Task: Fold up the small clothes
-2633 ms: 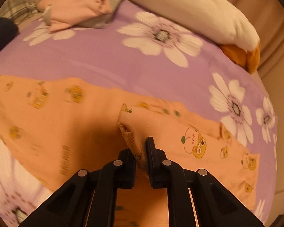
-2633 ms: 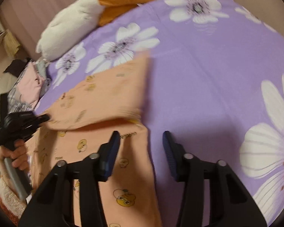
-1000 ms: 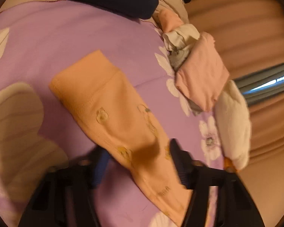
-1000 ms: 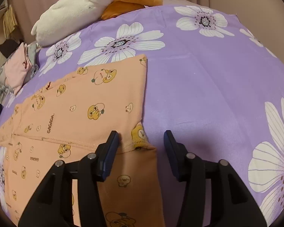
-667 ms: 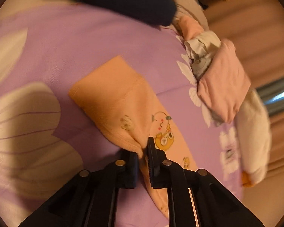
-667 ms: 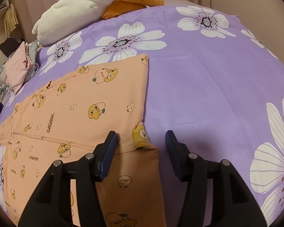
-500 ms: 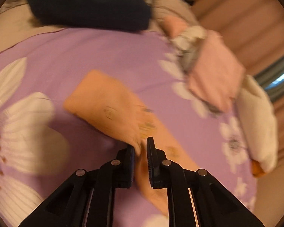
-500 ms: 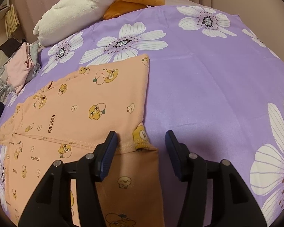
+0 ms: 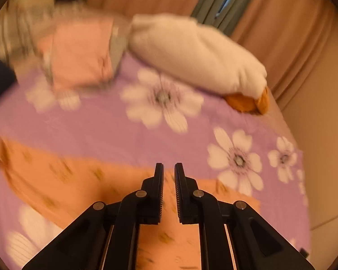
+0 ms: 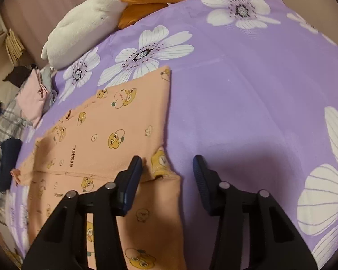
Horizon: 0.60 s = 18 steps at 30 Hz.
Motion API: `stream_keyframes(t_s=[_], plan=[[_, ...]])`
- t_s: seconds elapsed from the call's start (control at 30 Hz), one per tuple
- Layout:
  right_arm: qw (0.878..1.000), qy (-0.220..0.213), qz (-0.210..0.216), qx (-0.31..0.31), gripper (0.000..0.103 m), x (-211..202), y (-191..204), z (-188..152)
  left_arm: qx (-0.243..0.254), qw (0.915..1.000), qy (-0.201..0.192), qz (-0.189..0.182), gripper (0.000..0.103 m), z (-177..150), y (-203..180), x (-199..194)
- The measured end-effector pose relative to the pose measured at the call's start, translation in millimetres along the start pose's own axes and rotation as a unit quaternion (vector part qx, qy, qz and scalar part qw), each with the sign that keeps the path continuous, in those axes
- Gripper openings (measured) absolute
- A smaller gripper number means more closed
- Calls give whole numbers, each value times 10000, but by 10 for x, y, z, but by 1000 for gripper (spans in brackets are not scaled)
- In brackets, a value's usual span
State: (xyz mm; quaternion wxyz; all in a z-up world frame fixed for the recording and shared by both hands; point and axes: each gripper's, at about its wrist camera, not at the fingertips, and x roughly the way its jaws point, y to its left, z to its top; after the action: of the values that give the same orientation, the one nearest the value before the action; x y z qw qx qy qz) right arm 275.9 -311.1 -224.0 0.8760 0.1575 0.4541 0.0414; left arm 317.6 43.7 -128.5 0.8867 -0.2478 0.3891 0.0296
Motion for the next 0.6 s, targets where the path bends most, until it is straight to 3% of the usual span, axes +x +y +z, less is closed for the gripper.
stream_keyframes(t_s=[0.1,0.17,0.23,0.27,0.3,0.33,0.37,0.4,0.47,0.53,0.6], plan=[[9999,57,-3,-156,47,26,42,8,-1154,9931,161,95,12,-77,649,129],[9998,24,-72,-167,48,41,68,-4,-1629,9858,362,175,12,-51,1128,107],[9995,9,-167,-273,51,59,114,-3,-1832,9821,206,377,14,-22,1549,-71],[9992,0,-199,-345,53,71,129,1,-1891,9800,4,612,22,12,1764,-203],[9987,-16,-246,-447,56,85,164,-13,-2066,9753,-209,752,38,23,1966,-358],[9978,-23,-336,-570,59,100,208,-24,-2399,9673,-418,714,47,27,2184,-478],[9969,-31,-423,-664,60,110,233,-26,-2875,9545,-654,443,60,26,2418,-594],[9961,-44,-491,-734,61,117,247,-28,-3184,9448,-759,166,65,23,2593,-645],[9947,-78,-582,-841,62,128,261,-43,-3584,9311,-595,-321,65,56,2927,-618],[9951,-86,-558,-814,62,119,236,-35,-3784,9249,-143,-338,65,66,3143,-471],[9961,-87,-469,-742,63,113,201,-30,-3963,9178,-72,-255,65,26,3253,-372]])
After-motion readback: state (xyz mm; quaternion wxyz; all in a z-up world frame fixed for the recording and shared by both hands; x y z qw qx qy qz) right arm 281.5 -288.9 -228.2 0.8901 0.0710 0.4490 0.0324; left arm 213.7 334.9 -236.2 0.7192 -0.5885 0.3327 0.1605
